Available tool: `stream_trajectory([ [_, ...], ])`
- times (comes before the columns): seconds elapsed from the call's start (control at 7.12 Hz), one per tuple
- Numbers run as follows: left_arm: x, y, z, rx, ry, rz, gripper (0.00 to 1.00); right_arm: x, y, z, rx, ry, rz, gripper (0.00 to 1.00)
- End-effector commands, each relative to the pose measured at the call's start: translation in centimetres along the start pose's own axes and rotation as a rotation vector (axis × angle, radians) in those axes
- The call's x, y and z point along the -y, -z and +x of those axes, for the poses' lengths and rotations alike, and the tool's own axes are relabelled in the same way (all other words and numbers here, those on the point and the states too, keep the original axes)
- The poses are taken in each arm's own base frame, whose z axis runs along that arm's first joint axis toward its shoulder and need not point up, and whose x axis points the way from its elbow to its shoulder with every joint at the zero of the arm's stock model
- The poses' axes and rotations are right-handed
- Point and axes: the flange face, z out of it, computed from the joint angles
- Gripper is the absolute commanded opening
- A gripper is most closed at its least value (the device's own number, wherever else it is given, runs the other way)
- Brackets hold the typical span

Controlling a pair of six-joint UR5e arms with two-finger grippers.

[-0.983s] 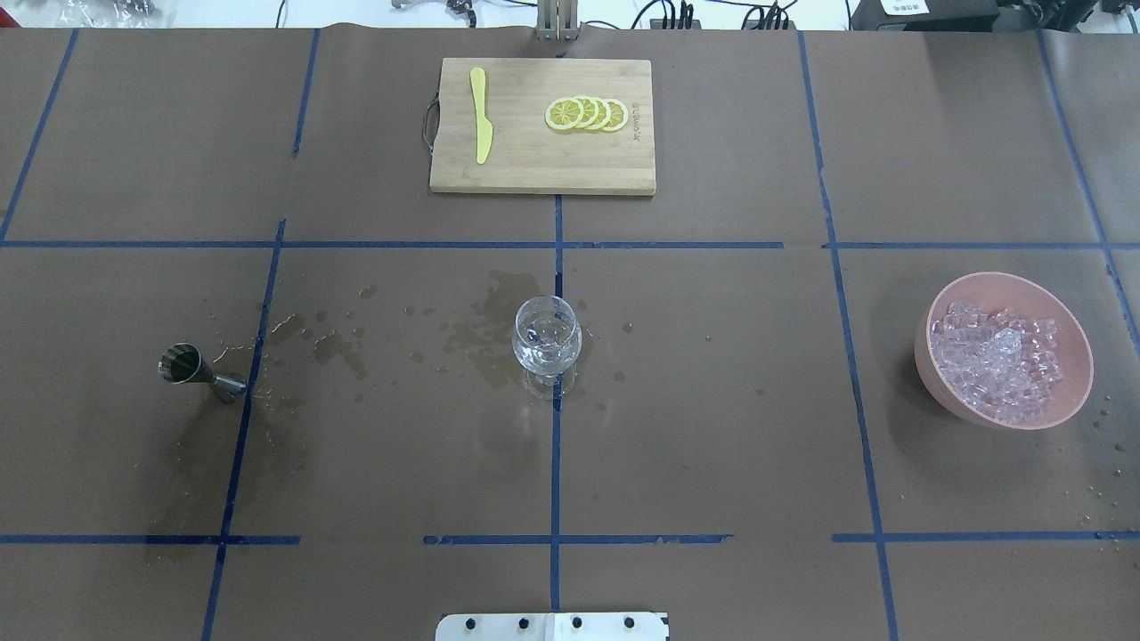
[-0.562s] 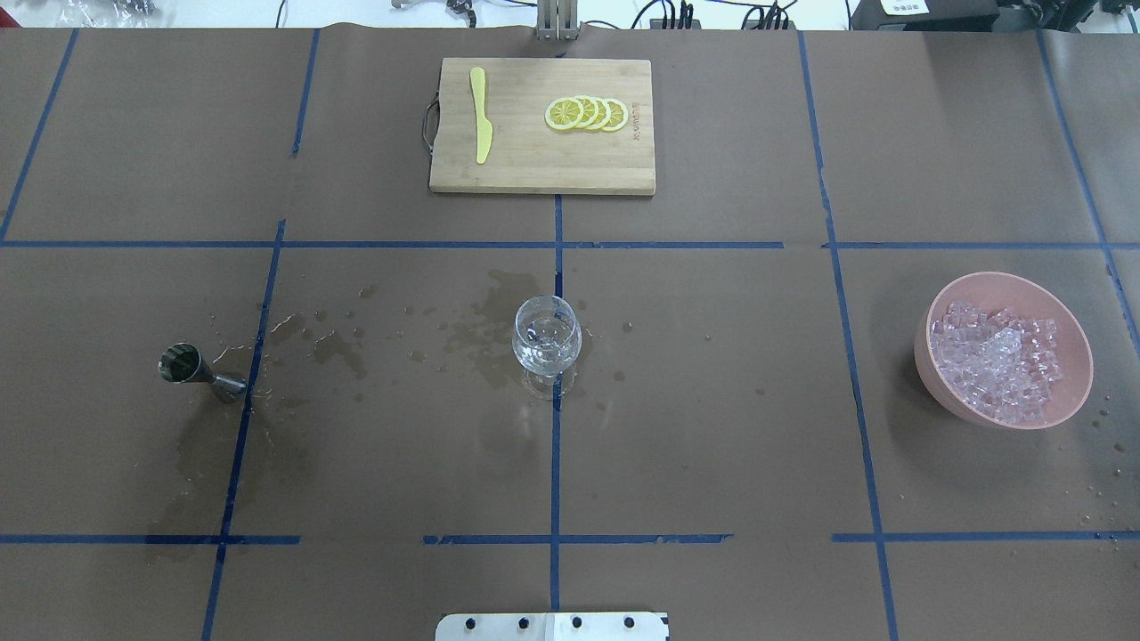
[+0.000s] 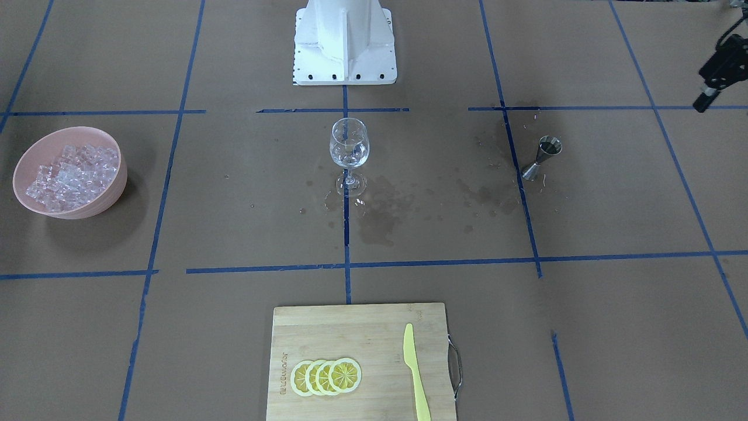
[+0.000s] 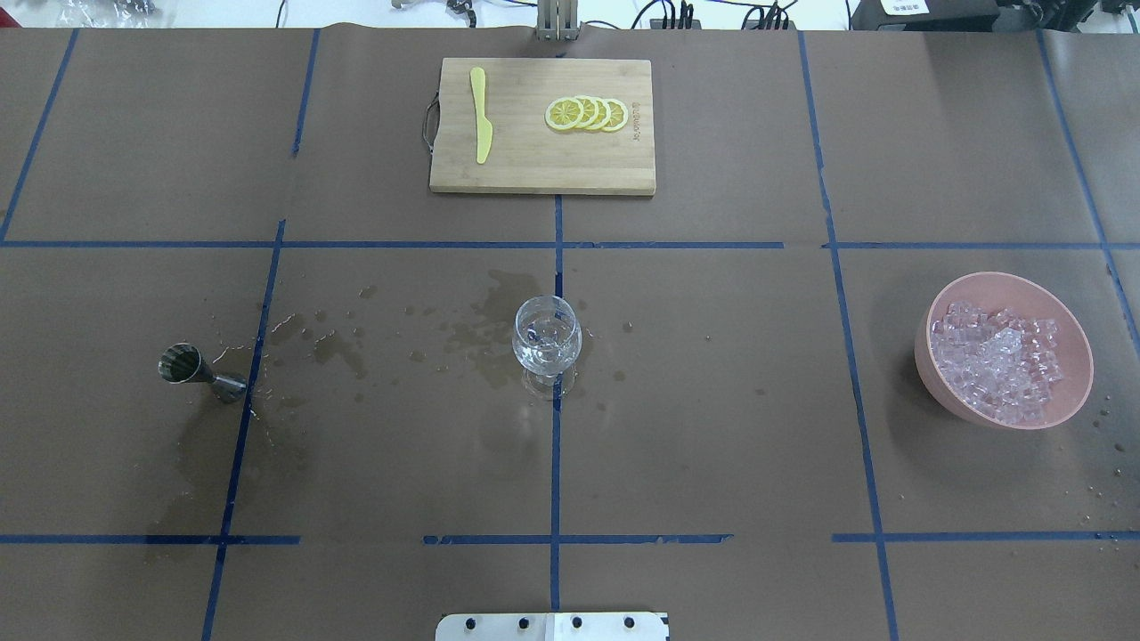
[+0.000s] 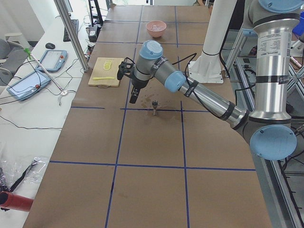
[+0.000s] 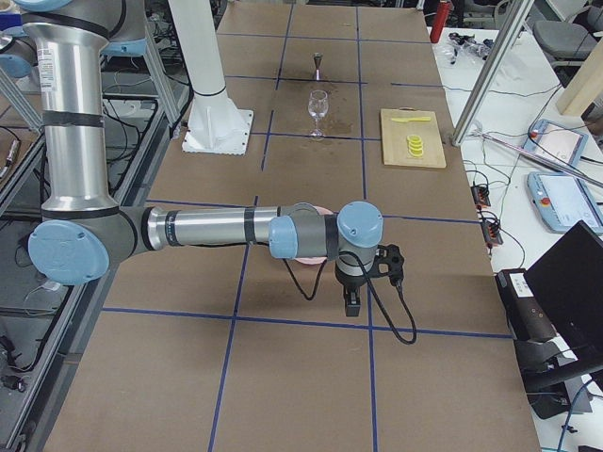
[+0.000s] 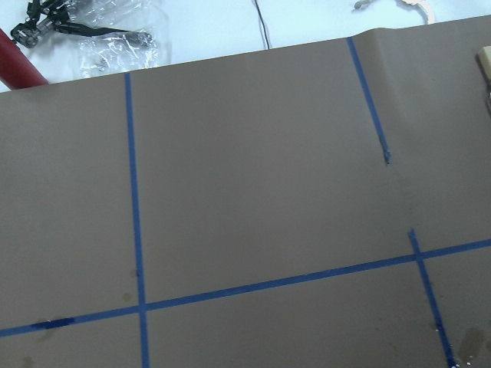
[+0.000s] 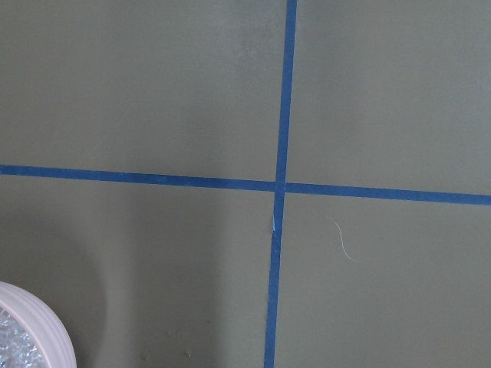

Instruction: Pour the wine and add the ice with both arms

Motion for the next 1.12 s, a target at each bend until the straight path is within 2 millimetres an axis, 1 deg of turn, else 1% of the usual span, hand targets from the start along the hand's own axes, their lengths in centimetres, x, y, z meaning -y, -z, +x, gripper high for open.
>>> stream_trajectory([
  [0.0,-5.6,-4.0,5.3,-0.029,0.095,0.060,0.97,0.9,0.3,-0.8,0.003,0.001,0.007,1.00],
  [0.14,-8.2,-5.0,8.1,-0.003,0.124,0.083,0.98,0.9,0.2,-1.0,-0.001,-0.007,0.006,1.00],
  [0.28,-10.3,-5.2,10.0,0.004,0.155,0.088,0.98,1.0,-0.1,-1.2,-0.004,-0.003,0.001,1.00],
  [0.42,-13.0,-6.6,12.1,0.029,0.184,0.109,0.98,1.7,0.2,-1.4,0.001,-0.039,0.006,1.00],
  [0.56,-15.2,-8.4,14.1,0.039,0.216,0.137,0.98,1.7,0.0,-1.2,-0.001,-0.069,0.002,1.00],
  [0.7,-17.0,-9.4,14.7,0.058,0.229,0.149,0.98,1.7,0.0,-1.3,0.001,-0.064,0.009,1.00],
  [0.84,-19.5,-10.7,15.7,0.077,0.253,0.198,0.98,1.3,-0.1,-1.1,0.003,-0.027,0.048,1.00],
  [0.98,-22.3,-11.6,16.5,0.084,0.288,0.231,0.98,1.2,-0.5,-0.8,0.006,-0.009,0.067,1.00],
])
